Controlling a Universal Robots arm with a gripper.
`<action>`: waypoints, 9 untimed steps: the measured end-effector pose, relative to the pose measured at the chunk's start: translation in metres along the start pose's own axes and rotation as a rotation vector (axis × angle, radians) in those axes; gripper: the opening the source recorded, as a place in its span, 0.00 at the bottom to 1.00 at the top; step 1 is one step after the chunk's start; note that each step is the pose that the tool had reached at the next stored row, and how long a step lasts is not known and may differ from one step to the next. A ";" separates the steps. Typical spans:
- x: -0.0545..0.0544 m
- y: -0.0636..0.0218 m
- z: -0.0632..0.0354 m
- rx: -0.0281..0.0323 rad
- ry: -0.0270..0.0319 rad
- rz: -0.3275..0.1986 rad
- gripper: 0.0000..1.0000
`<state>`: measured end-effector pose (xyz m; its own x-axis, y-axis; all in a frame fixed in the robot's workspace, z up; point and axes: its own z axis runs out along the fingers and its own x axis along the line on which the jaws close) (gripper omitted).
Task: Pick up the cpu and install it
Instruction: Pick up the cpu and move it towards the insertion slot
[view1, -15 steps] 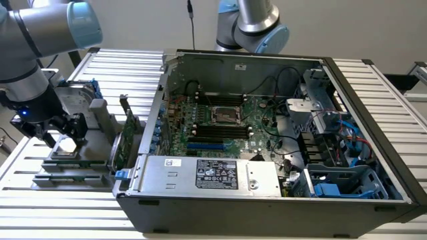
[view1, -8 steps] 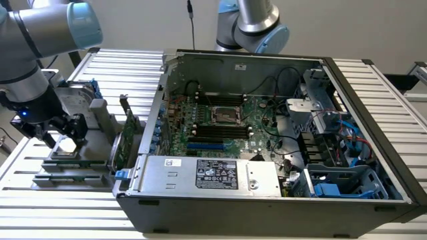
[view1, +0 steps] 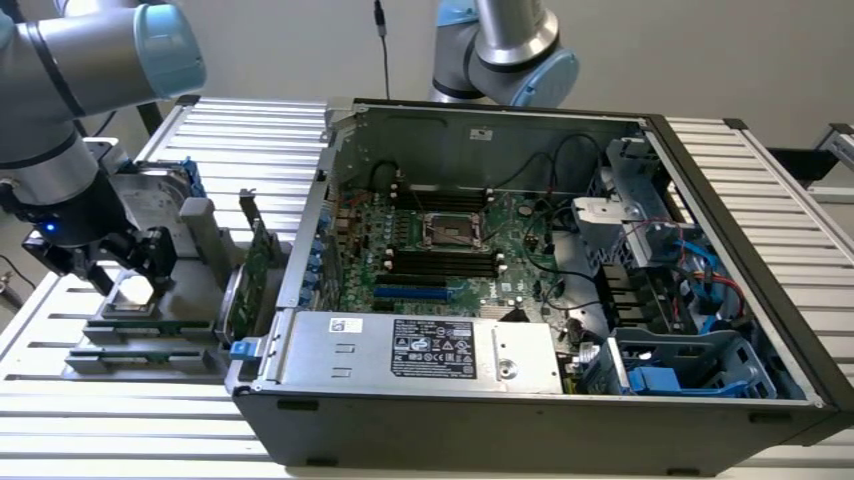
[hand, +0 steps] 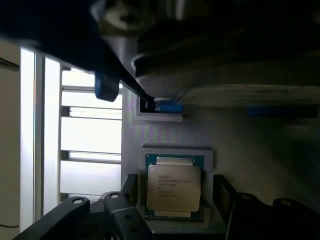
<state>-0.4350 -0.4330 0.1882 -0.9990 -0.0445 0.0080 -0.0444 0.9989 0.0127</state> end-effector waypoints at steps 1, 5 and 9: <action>0.000 -0.0001 0.0001 -0.0022 -0.0002 0.000 0.71; 0.000 -0.0008 -0.0005 -0.0071 -0.0004 0.001 0.71; 0.000 -0.0030 -0.0011 -0.0111 -0.0007 0.002 0.71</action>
<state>-0.4350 -0.4359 0.1893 -0.9991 -0.0426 0.0073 -0.0424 0.9988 0.0237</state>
